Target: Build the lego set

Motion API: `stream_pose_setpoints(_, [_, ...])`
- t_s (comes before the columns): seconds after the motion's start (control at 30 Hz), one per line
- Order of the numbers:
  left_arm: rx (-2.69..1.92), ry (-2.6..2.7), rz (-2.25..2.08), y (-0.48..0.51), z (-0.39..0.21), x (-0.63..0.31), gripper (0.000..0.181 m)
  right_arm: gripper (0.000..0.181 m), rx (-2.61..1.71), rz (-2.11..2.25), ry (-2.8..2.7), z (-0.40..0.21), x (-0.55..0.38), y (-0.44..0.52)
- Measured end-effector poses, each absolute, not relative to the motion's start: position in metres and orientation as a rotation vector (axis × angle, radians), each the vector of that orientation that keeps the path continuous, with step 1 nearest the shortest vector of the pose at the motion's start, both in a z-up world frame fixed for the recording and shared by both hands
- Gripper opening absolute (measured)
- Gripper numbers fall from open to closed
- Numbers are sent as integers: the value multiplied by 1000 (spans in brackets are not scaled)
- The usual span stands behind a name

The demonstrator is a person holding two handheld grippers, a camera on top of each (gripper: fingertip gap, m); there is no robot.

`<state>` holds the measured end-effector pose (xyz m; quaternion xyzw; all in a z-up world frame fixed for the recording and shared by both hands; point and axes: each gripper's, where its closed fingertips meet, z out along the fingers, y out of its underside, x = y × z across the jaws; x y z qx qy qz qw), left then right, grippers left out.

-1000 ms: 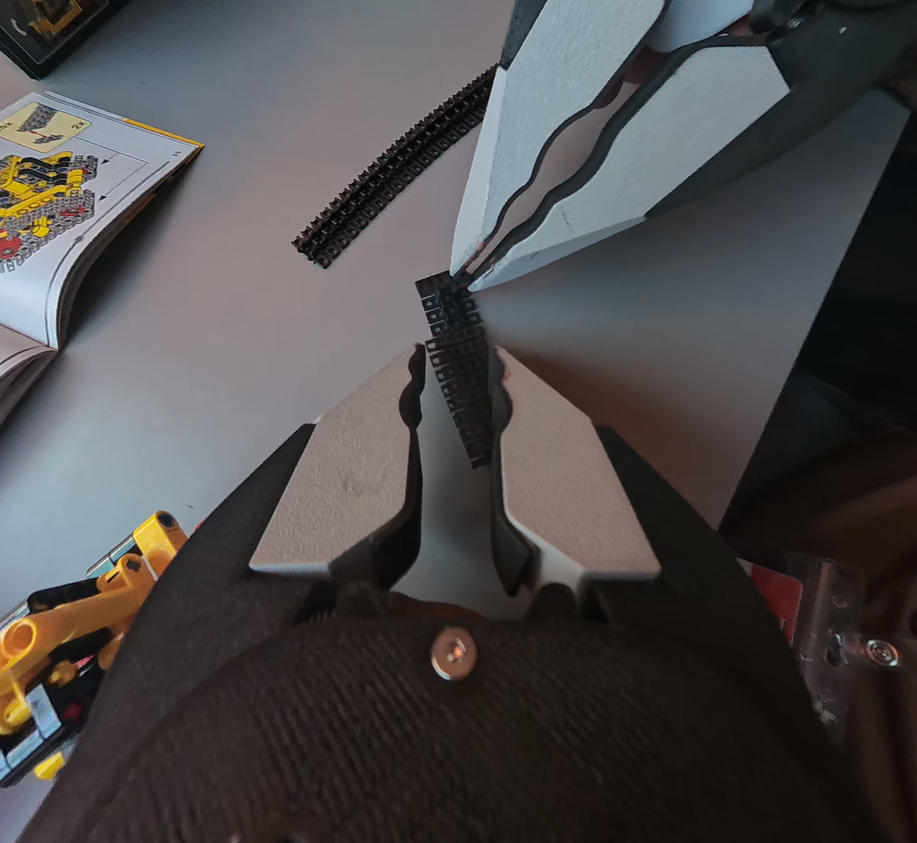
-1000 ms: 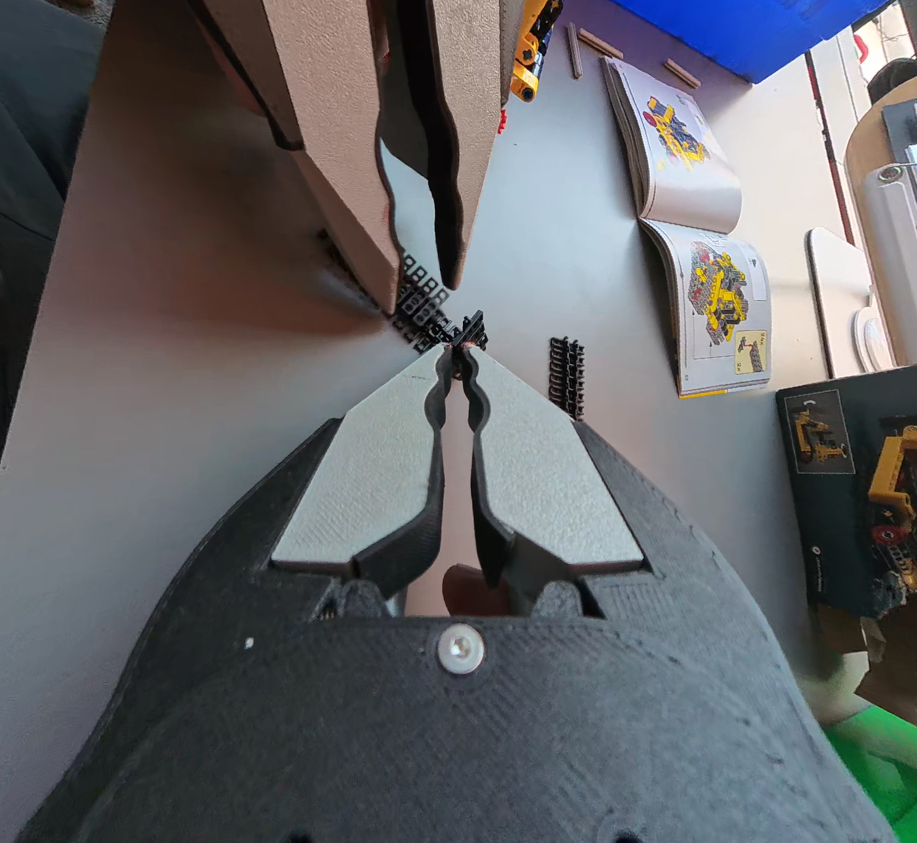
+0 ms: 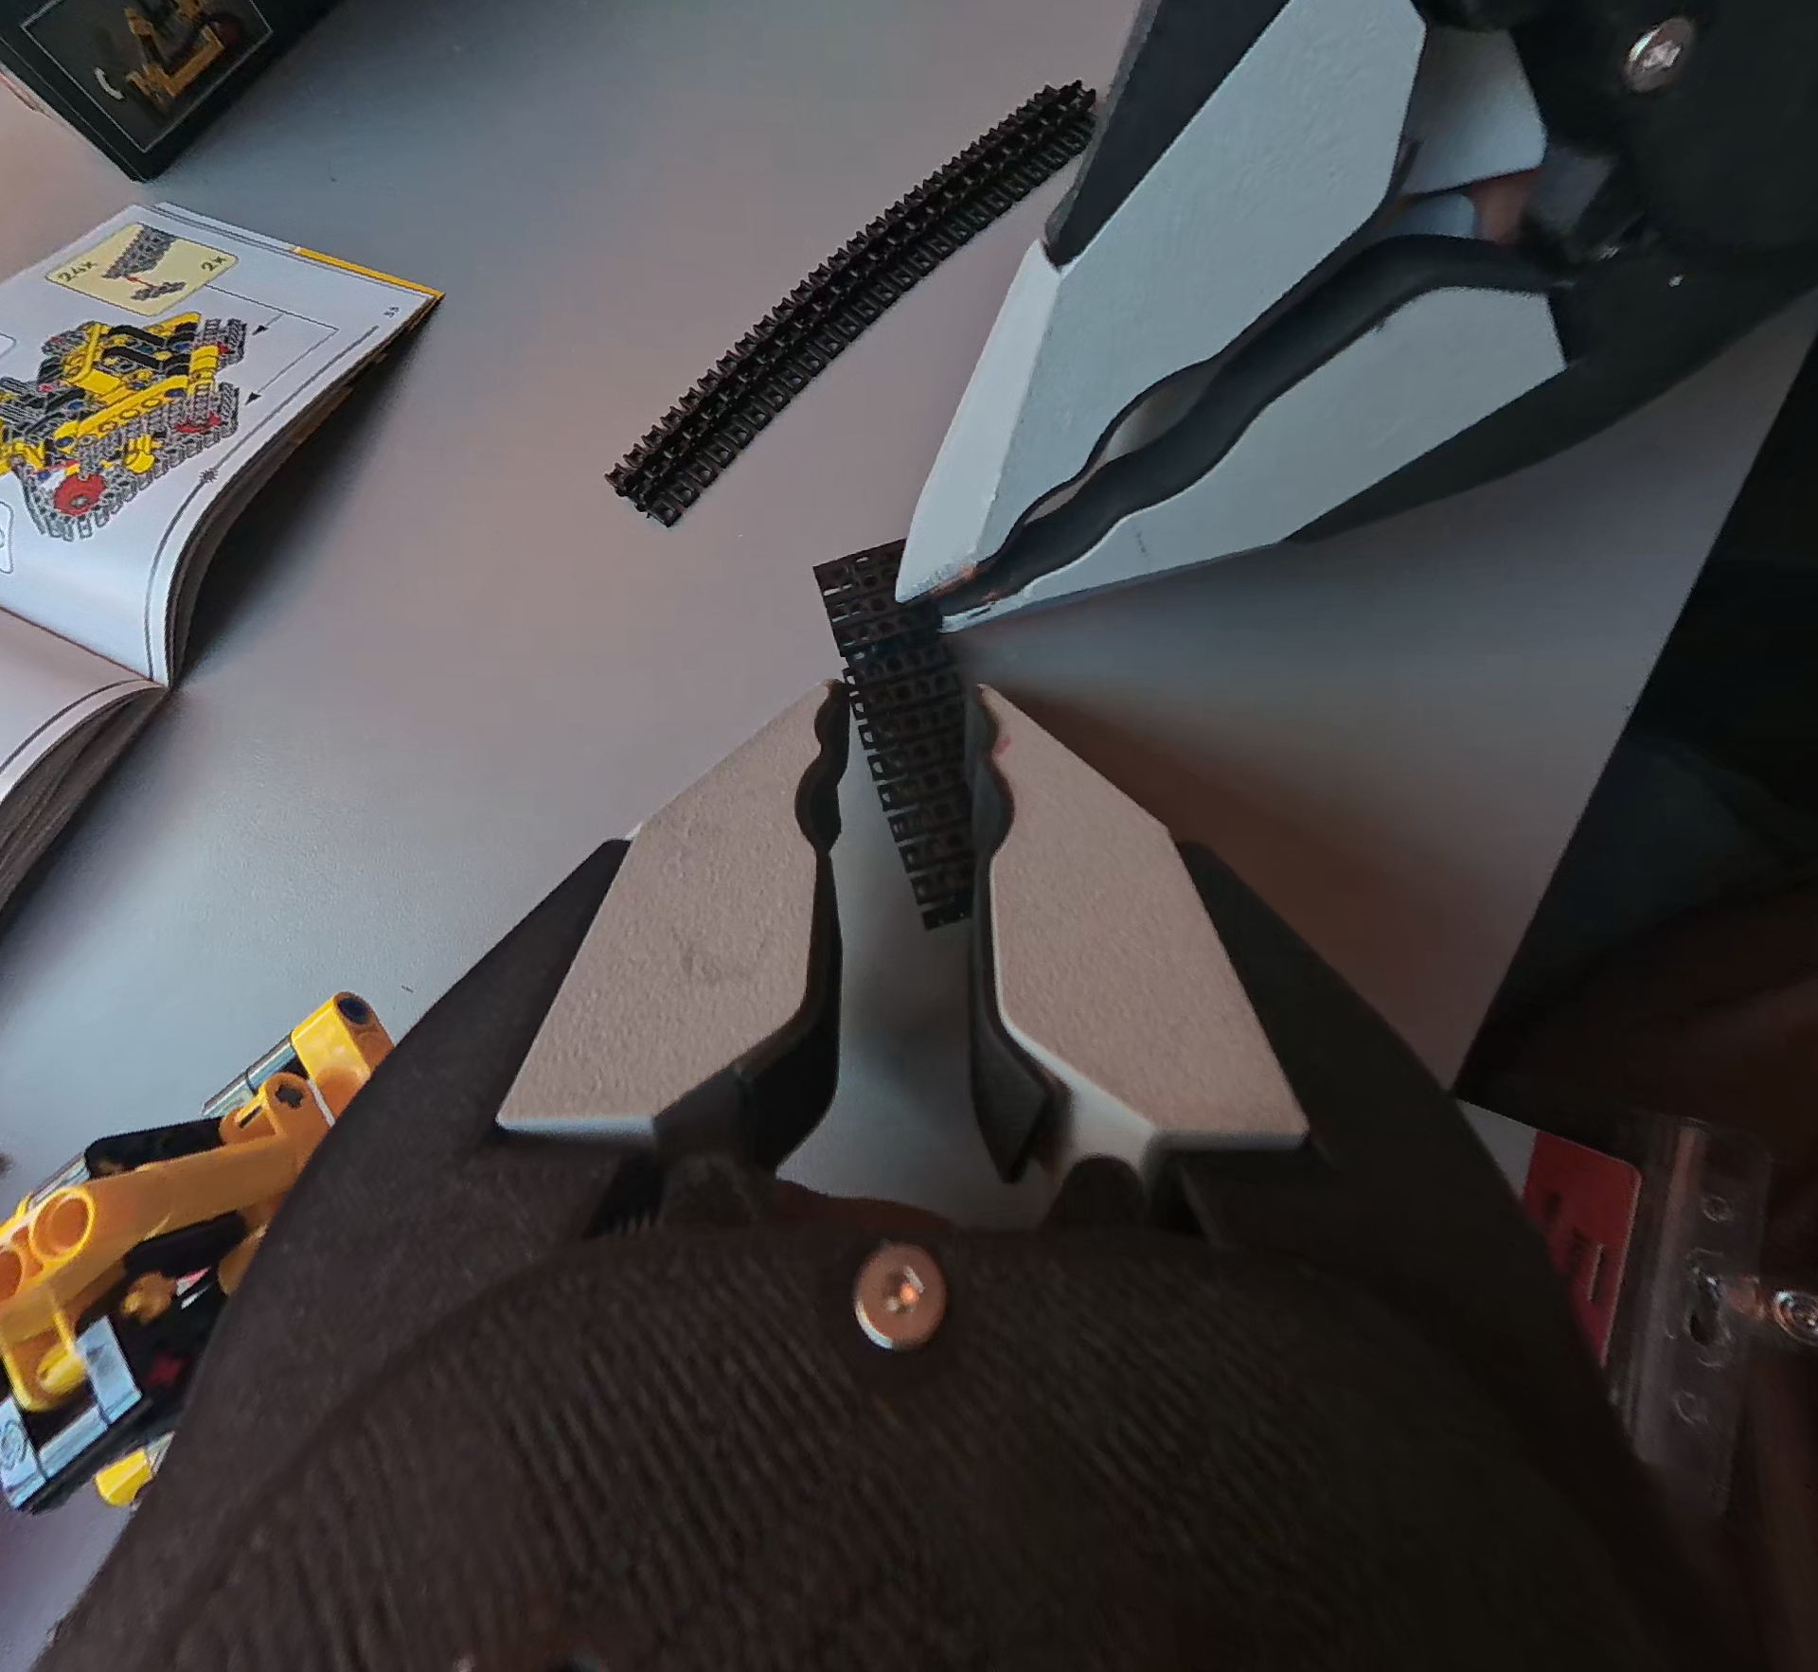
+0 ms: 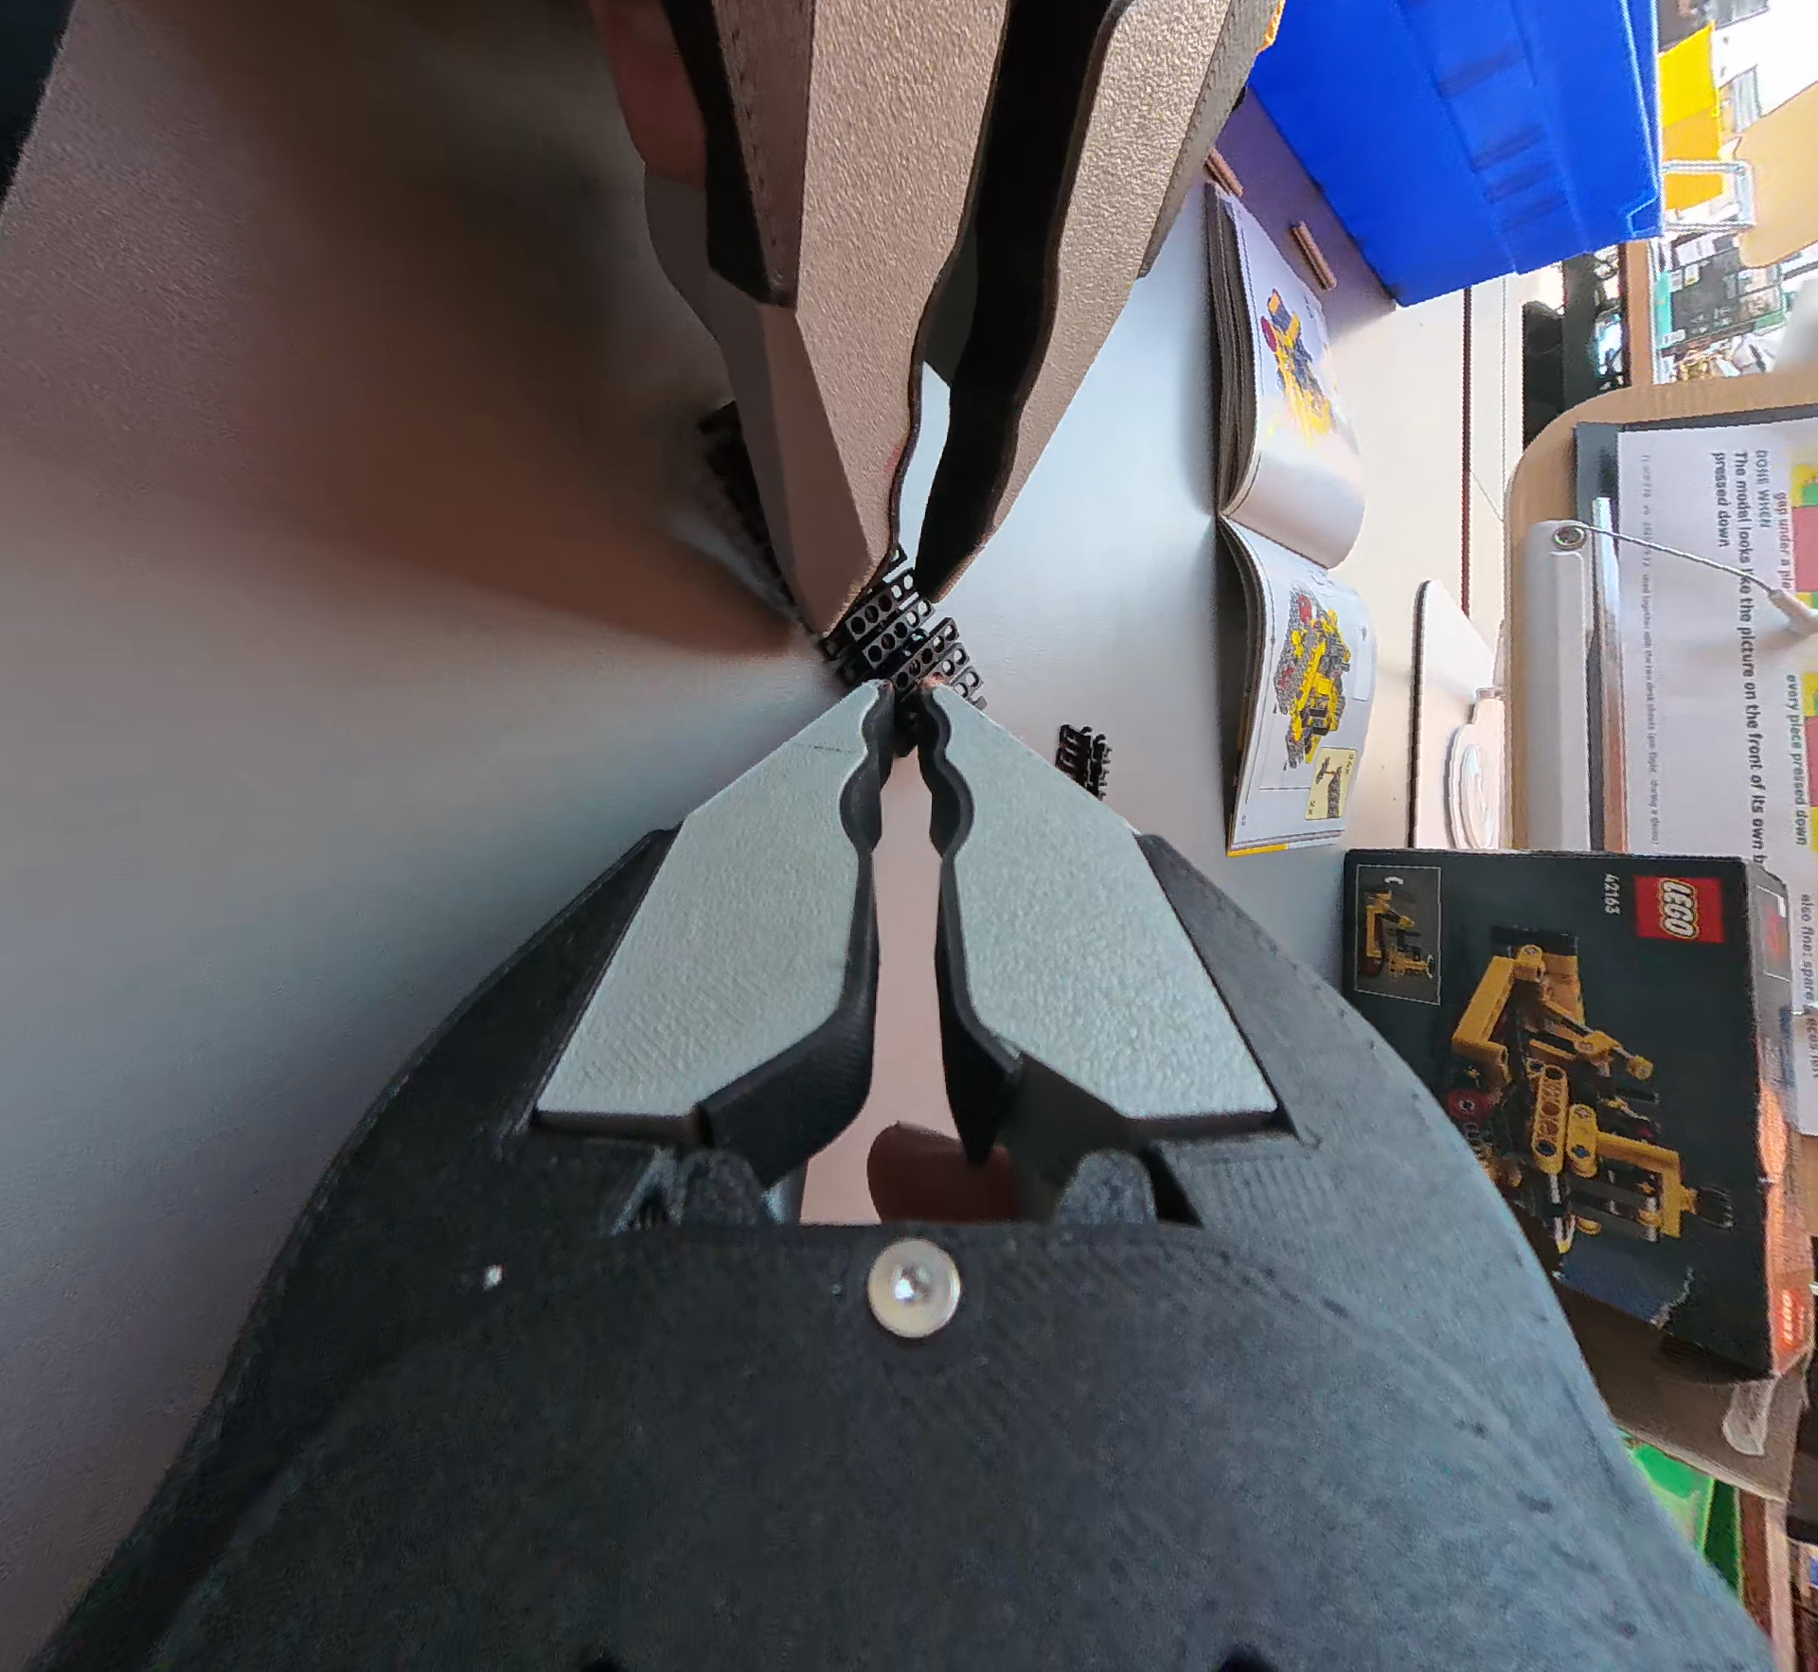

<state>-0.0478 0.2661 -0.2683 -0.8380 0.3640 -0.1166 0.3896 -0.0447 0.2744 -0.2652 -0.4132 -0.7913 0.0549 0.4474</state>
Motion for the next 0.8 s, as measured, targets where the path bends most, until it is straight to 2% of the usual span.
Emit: stream_pose_setpoints(0.8, [-2141, 902, -308, 268, -268, -49, 20, 0, -1025, 114, -1935, -265, -46, 277])
